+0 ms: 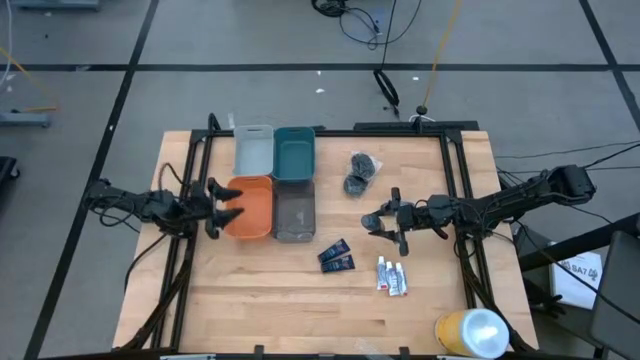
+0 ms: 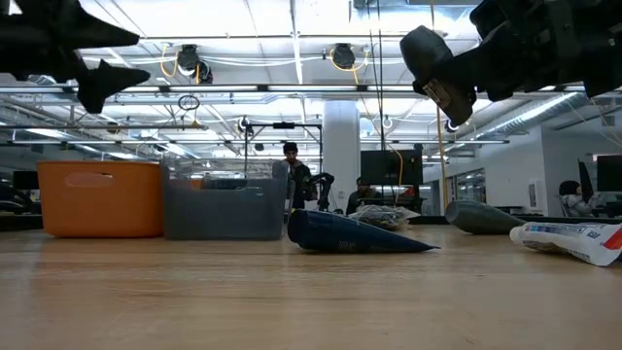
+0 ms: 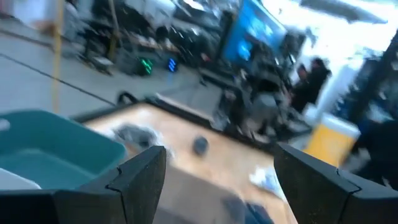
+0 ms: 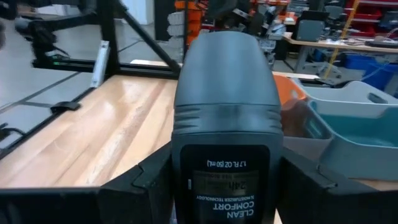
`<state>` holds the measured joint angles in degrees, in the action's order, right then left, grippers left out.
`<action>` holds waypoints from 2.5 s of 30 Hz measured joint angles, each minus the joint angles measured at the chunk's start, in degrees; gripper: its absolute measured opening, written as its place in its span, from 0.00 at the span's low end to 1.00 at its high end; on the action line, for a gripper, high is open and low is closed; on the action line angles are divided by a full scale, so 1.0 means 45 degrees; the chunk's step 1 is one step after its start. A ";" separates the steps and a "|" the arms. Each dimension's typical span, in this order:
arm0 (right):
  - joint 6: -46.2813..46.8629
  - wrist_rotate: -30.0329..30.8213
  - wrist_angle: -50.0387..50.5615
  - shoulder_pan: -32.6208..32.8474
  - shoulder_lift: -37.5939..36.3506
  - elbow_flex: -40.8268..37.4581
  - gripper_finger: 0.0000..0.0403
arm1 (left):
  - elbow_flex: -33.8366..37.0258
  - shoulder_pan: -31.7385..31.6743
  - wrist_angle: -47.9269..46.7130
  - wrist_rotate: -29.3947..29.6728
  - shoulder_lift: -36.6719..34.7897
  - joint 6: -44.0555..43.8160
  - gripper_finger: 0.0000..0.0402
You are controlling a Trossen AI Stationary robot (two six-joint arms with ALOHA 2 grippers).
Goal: Pick & Place Travel size toiletries
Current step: Put the bottom black deodorant into the gray bin
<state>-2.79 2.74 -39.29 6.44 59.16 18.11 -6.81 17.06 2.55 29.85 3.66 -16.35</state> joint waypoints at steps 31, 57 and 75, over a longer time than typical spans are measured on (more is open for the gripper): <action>-0.1285 0.0029 -0.4299 0.0180 0.1758 0.0010 0.50 | -1.0038 -0.2448 1.2024 -0.4795 2.1646 0.6461 0.73; -0.1785 0.0058 -0.4070 0.0326 0.1695 -0.0010 0.50 | -1.4612 -0.2681 0.9267 -0.7286 2.4577 0.5507 0.73; -0.1770 0.0185 -0.3662 0.0316 0.1695 0.0017 0.56 | -1.4571 -0.2800 0.8617 -0.7146 2.4367 0.6422 0.46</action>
<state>-10.76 3.57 -55.77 7.86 66.78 18.18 -72.38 4.46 41.32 -2.31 113.31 12.55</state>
